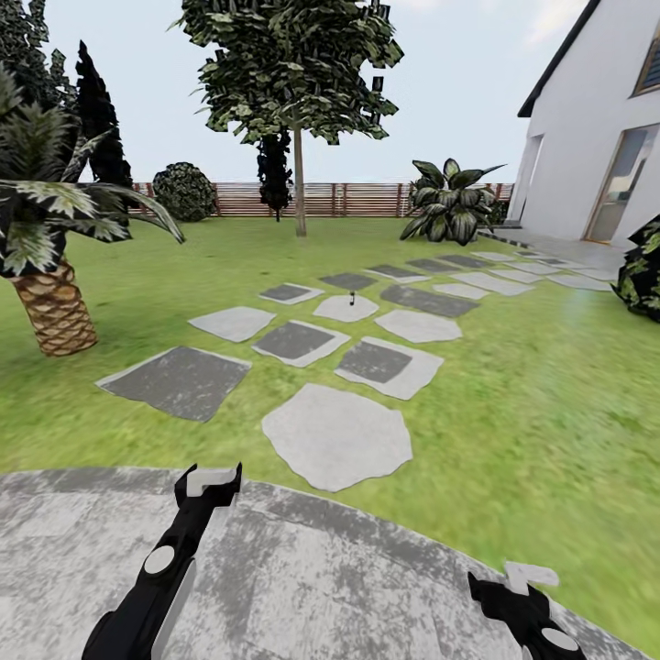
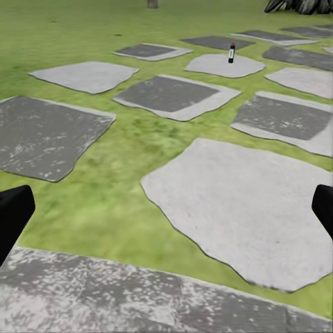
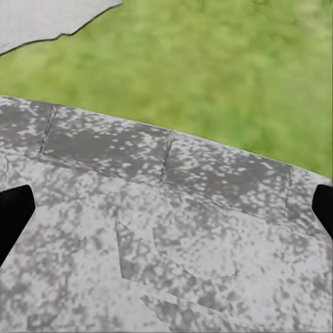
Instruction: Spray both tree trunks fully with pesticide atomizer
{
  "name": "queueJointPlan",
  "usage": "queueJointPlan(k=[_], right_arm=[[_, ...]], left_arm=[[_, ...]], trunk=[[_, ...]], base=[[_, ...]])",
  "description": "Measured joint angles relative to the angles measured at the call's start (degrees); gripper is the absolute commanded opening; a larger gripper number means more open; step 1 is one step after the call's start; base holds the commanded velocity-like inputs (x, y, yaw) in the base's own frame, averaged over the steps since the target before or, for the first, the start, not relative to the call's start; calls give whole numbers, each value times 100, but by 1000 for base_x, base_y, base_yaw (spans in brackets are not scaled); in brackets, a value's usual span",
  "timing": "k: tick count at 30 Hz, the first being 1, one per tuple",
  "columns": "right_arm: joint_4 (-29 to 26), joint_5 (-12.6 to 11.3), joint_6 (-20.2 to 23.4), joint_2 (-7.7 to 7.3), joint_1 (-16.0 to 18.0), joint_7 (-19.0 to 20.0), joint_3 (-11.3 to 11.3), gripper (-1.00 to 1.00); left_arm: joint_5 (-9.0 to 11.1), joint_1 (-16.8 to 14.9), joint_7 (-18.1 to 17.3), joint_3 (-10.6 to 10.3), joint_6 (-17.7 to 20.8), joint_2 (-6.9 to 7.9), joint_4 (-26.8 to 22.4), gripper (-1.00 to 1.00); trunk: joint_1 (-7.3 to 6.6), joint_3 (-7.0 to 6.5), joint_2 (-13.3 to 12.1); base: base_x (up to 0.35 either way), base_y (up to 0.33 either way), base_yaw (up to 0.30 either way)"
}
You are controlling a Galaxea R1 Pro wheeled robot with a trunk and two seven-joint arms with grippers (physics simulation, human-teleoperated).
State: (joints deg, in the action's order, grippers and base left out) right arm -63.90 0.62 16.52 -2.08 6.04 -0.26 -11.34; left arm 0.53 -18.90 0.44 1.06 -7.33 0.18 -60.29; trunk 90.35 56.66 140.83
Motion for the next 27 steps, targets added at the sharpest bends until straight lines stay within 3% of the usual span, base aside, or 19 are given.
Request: queueJointPlan(k=[27], right_arm=[[0, 0, 0, -3, 1, 0, -5, 100]], left_arm=[[0, 0, 0, 0, -2, 0, 0, 100]], trunk=[[0, 0, 0]], base=[[327, 0, 0]])
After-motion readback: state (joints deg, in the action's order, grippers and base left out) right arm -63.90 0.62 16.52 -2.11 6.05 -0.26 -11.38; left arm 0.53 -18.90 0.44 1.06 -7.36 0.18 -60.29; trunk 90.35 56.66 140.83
